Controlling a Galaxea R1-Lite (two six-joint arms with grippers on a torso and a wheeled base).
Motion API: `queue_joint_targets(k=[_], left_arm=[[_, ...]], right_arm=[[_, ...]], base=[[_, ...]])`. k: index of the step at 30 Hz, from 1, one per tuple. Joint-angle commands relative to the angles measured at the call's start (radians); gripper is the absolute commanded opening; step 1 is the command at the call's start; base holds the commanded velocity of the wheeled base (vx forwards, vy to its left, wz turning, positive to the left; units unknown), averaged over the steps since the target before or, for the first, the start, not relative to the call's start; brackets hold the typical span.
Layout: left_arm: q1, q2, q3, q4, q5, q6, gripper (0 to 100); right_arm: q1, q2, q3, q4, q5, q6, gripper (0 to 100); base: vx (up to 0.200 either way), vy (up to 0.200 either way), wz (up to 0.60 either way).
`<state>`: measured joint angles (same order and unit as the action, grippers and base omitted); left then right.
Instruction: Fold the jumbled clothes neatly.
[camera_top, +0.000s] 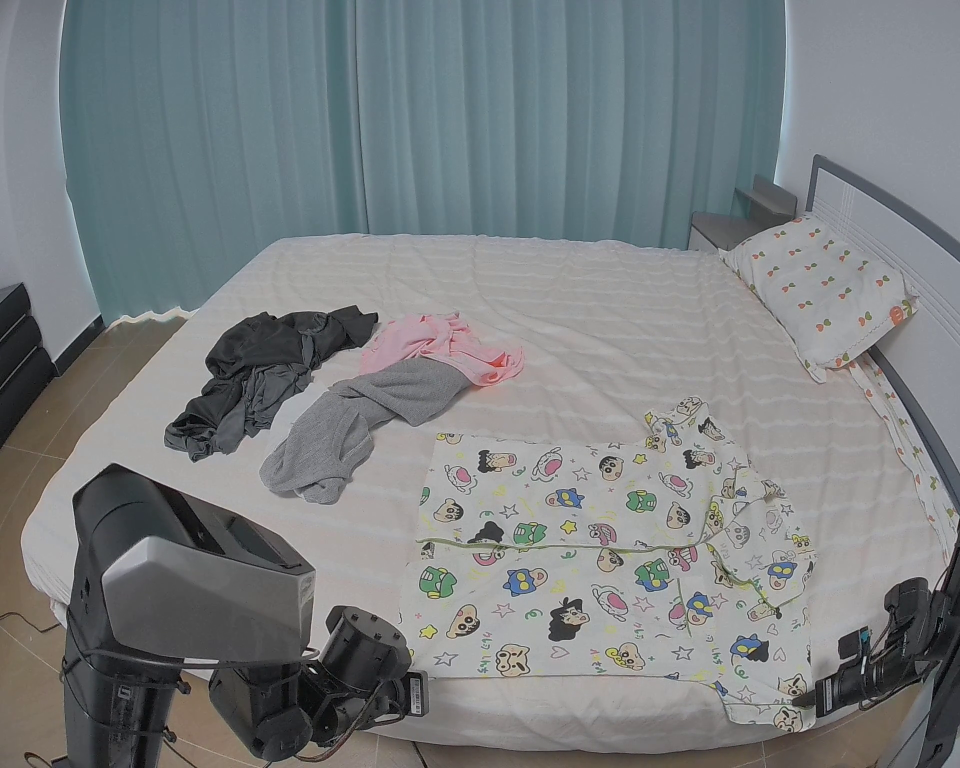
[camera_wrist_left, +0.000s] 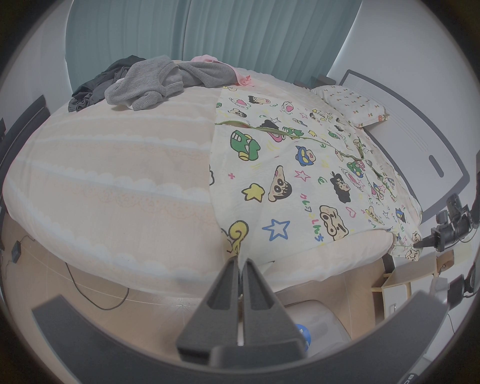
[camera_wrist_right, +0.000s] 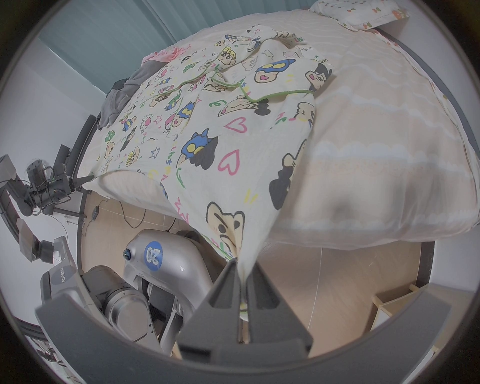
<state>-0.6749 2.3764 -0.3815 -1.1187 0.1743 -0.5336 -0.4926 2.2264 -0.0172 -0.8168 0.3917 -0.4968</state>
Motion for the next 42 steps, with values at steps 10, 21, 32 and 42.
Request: queue_joint_targets(k=[10, 21, 32, 42], left_arm=[[-0.014, -0.002, 0.029, -0.001, 0.002, 0.004, 0], [-0.003, -0.005, 0.015, -0.170, 0.037, -0.002, 0], [0.061, -0.019, -0.105, -0.173, 0.073, -0.002, 0], [0.095, -0.036, -0.289, 0.046, 0.064, 0.000, 0]], right_arm=[[-0.043, -0.103, 0.017, 0.110, -0.001, -0.031, 0], [-0.041, -0.183, 0.011, 0.065, 0.190, -0.023, 0], [-0.021, -0.260, -0.072, 0.008, 0.320, 0.069, 0], [0.049, -0.267, -0.221, 0.008, 0.384, 0.244, 0]], base=[[0.000, 0.000, 0.00], [0.000, 0.000, 0.00], [0.000, 0.000, 0.00], [0.000, 0.000, 0.00]])
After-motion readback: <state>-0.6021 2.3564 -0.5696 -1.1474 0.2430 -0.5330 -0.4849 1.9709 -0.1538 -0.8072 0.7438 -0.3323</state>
